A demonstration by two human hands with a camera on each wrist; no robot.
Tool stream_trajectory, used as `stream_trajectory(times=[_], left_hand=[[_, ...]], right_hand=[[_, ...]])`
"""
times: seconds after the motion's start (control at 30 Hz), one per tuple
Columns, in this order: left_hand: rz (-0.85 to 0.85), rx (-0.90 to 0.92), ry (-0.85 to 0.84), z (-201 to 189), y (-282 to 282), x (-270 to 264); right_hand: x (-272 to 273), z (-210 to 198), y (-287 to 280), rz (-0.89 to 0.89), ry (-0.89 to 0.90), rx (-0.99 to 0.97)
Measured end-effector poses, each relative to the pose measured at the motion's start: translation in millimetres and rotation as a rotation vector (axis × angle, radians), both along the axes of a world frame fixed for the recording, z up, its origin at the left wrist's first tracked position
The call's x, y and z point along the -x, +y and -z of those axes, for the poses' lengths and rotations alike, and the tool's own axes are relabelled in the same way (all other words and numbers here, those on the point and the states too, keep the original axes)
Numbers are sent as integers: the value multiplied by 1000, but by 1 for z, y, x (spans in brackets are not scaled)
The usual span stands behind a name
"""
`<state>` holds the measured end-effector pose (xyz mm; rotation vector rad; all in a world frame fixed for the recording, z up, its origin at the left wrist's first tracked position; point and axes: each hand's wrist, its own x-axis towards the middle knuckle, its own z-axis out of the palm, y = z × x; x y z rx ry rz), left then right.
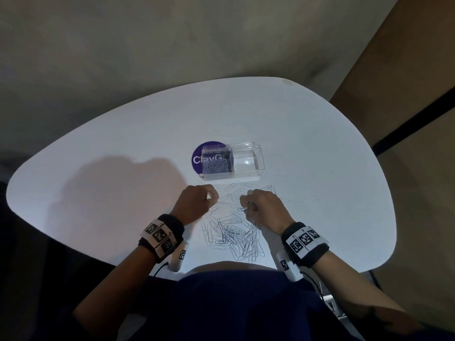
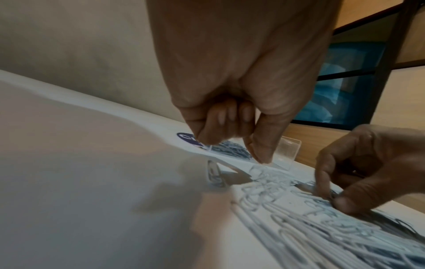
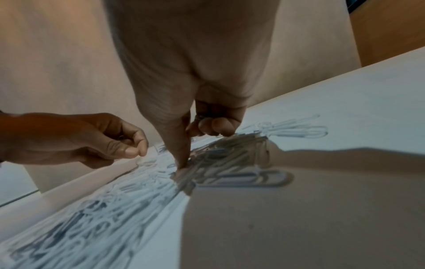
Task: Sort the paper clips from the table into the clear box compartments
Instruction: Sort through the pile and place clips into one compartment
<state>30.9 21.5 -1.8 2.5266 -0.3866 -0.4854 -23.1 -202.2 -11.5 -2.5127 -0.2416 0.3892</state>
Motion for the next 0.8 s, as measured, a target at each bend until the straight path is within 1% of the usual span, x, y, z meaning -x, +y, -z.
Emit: stream_trajectory(times=[0.13, 0.33, 0.5, 0.57, 0.67, 0.8], left_hand=[[-93, -5, -47, 0, 15, -5], [-45, -90, -48, 0, 38, -4], [-59, -98, -71, 0, 47, -1], [-48, -96, -73, -1, 49, 1], [38, -81, -30, -2, 45, 7], [247, -51, 31, -6, 27, 20]], right_hand=[[0, 1, -1, -6, 16, 22], [-6, 5, -1, -6, 105, 4], [-8, 7, -1, -15, 41, 36], [-10, 8, -1, -13, 52, 67], [-13, 8, 0, 25, 130, 76], [-13, 8, 4, -4, 149, 87]])
